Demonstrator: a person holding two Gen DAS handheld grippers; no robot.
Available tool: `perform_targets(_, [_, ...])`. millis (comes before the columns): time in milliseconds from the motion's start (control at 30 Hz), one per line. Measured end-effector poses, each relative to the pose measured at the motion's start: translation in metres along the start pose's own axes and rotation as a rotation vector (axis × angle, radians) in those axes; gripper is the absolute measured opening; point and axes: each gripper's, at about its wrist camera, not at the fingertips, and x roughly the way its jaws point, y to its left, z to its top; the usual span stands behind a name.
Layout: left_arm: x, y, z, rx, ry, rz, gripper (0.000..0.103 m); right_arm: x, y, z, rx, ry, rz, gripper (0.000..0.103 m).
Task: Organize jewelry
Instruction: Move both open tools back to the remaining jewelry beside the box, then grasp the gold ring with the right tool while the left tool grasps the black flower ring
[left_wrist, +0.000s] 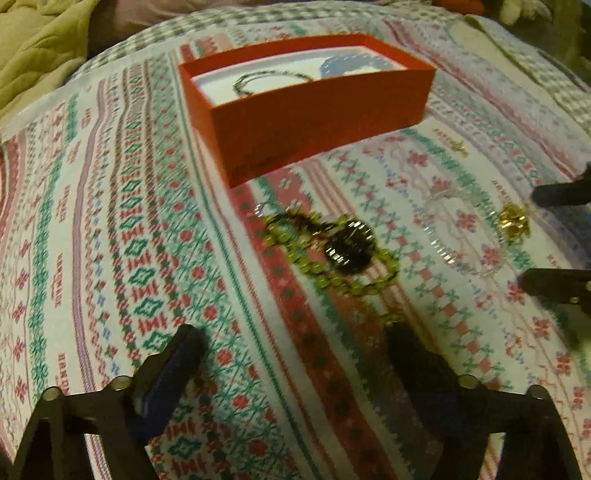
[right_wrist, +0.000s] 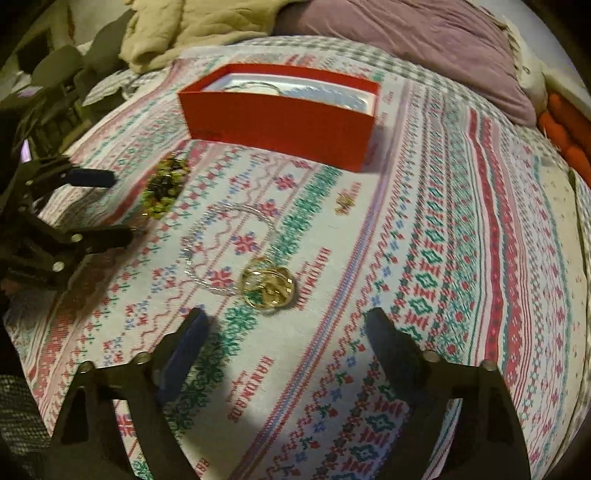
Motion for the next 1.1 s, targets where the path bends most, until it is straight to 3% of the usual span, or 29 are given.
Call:
perform_targets(267, [-0.007, 0.000, 0.011, -0.005, -0.039, -0.082, 0.065, 0.000, 0.000, 0.008, 0.003, -0.011, 0.039, 0.063])
perform_targets(567, [-0.005, -0.005, 0.022, -0.008, -0.071, -0.127, 0.049, 0.004, -0.001, 0.013, 0.012, -0.008, 0.057, 0.031])
perform_targets(700, [-0.001, -0.007, 0.029, -0.010, -0.068, -0.135, 0.040, 0.004, 0.002, 0.013, 0.008, -0.003, 0.058, 0.031])
perform_targets(867, [0.011, -0.008, 0.033, -0.018, -0.031, -0.111, 0.039, 0.003, 0.001, 0.013, 0.007, 0.000, 0.065, 0.031])
perform_targets(1000, [0.014, -0.006, 0.035, -0.030, -0.022, -0.109, 0.025, 0.002, -0.001, 0.012, 0.010, 0.001, 0.069, 0.031])
perform_targets(1100, [0.013, -0.007, 0.034, -0.033, -0.026, -0.108, 0.025, 0.001, -0.001, 0.012, 0.012, 0.002, 0.070, 0.030])
